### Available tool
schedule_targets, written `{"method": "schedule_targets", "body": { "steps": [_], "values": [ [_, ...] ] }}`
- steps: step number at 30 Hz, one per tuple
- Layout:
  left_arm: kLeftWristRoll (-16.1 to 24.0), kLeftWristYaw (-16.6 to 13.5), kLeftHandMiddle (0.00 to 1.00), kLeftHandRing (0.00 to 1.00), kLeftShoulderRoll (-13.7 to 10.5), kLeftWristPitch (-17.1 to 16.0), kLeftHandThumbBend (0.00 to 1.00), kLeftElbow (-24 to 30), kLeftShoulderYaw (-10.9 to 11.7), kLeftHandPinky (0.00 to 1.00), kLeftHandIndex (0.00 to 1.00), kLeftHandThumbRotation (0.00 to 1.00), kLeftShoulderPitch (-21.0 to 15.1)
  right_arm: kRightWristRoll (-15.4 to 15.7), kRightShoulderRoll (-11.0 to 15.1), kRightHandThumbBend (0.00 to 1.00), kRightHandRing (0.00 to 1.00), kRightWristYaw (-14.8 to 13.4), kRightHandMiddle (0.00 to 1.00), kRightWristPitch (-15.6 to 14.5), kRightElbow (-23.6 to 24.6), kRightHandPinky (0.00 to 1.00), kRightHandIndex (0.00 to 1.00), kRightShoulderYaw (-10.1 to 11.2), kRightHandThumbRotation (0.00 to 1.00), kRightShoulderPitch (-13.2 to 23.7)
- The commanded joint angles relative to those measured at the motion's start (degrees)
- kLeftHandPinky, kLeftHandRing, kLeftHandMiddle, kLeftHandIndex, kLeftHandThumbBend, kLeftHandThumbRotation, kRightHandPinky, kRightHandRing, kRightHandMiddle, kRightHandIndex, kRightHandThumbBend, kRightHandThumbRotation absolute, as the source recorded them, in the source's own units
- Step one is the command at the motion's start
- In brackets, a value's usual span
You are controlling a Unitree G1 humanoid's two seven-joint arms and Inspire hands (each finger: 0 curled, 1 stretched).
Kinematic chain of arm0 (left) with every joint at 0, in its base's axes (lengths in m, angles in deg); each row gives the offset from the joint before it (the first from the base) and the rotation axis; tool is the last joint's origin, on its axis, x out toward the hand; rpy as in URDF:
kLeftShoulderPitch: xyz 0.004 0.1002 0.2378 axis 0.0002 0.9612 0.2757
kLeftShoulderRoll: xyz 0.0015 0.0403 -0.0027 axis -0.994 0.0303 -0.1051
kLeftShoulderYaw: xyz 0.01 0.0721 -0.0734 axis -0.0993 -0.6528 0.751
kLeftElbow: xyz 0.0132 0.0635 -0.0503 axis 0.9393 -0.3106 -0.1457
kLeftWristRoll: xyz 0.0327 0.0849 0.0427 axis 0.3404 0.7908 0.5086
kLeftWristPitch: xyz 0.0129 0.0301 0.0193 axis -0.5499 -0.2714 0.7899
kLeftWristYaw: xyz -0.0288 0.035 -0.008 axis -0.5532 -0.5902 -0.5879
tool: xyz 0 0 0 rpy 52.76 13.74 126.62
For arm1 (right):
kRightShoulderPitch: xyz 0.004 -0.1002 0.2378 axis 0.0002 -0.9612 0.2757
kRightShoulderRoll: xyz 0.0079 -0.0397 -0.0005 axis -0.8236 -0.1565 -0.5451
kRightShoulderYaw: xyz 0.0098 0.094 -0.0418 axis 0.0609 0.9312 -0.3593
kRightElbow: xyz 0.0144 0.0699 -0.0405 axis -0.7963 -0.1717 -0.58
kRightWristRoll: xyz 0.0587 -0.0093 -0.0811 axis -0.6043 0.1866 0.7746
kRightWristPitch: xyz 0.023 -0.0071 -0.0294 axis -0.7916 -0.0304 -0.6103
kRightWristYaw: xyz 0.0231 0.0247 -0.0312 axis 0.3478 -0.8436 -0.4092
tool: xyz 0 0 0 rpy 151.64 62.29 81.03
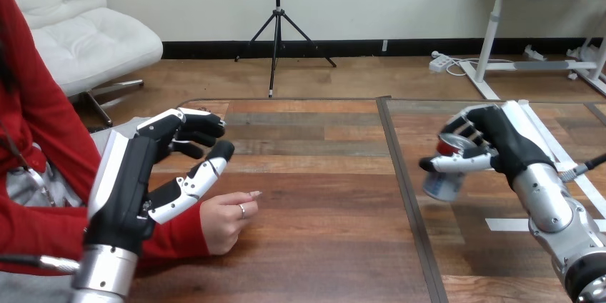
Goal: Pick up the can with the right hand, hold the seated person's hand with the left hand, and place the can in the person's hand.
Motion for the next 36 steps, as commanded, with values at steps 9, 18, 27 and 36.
{"method": "schedule_targets", "body": {
  "steps": [9, 18, 27, 36],
  "values": [
    [11.9, -0.1, 0.74, 0.72, -7.1, 8.3, 0.8, 12.1, 1.5, 0.61, 0.72, 0.47, 0.9, 0.0, 2.2, 0.79, 0.41, 0.8, 0.45, 3.7, 6.8, 0.4, 0.47, 0.0, 0.0, 2.0],
    [16.5, -0.7, 0.76, 0.75, -10.3, 9.3, 0.91, 12.5, 0.5, 0.67, 0.74, 0.44, 1.1, 0.0, 2.4, 0.79, 0.41, 1.3, 0.45, 3.9, 8.7, 0.4, 0.47, 0.0, 0.0, 1.8],
    [21.2, -0.1, 0.78, 0.76, -13.0, 10.7, 0.99, 12.2, -1.0, 0.7, 0.75, 0.45, 0.9, 0.0, 2.4, 0.8, 0.41, 1.8, 0.45, 3.7, 10.2, 0.39, 0.47, 0.1, 0.0, 1.6],
    [22.0, 2.6, 0.81, 0.79, -14.6, 12.6, 1.0, 11.7, -2.1, 0.74, 0.78, 0.45, 0.5, -0.5, 2.3, 0.8, 0.4, 2.3, 0.45, 4.3, 11.4, 0.38, 0.47, 0.5, 0.0, 1.4]
  ]
}}
